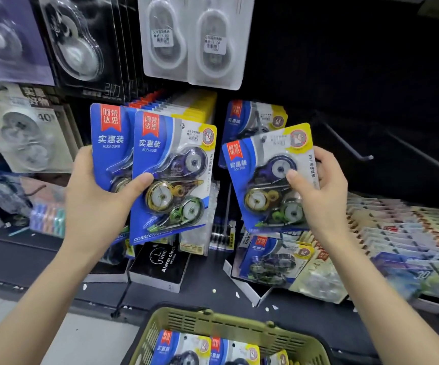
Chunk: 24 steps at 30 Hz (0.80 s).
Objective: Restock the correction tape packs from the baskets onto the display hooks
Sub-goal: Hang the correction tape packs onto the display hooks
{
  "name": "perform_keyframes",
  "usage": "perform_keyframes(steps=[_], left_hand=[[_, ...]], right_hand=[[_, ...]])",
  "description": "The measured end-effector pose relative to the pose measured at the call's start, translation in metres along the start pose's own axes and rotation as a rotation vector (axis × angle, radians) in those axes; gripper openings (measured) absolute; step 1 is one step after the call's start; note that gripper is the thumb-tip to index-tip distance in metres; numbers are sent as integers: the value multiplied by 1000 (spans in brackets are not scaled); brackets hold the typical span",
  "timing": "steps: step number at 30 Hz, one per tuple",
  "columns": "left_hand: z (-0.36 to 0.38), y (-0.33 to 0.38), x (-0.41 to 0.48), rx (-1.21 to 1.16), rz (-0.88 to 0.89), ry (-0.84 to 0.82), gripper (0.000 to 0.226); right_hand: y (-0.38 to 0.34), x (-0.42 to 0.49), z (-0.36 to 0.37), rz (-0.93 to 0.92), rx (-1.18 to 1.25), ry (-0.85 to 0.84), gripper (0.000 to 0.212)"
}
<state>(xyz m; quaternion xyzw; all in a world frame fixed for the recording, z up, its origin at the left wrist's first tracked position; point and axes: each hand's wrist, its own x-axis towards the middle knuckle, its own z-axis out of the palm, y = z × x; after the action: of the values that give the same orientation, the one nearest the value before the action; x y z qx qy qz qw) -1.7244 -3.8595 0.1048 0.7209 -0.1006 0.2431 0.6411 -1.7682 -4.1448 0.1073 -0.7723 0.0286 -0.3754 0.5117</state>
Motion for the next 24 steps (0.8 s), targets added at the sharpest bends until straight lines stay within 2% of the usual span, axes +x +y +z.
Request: perform_keyframes(steps=[4,8,9,13,21,24], left_hand=[[2,-3,1,-34,-5,7,49],[5,-5,3,-62,-22,51,48],[6,-5,4,-70,-23,61,47],[9,-5,9,-83,-18,66,44],[16,-9,20,-76,5,66,45],[17,-9,20,-97,9,57,44]], right_hand=[[8,6,9,105,82,43,35],[32,32,27,176,114,18,32],[41,41,33,190,76,5,32],[70,80,54,271,-81,55,56],[94,120,77,329,-156,94,57],[93,116,75,359,-260,78,61]])
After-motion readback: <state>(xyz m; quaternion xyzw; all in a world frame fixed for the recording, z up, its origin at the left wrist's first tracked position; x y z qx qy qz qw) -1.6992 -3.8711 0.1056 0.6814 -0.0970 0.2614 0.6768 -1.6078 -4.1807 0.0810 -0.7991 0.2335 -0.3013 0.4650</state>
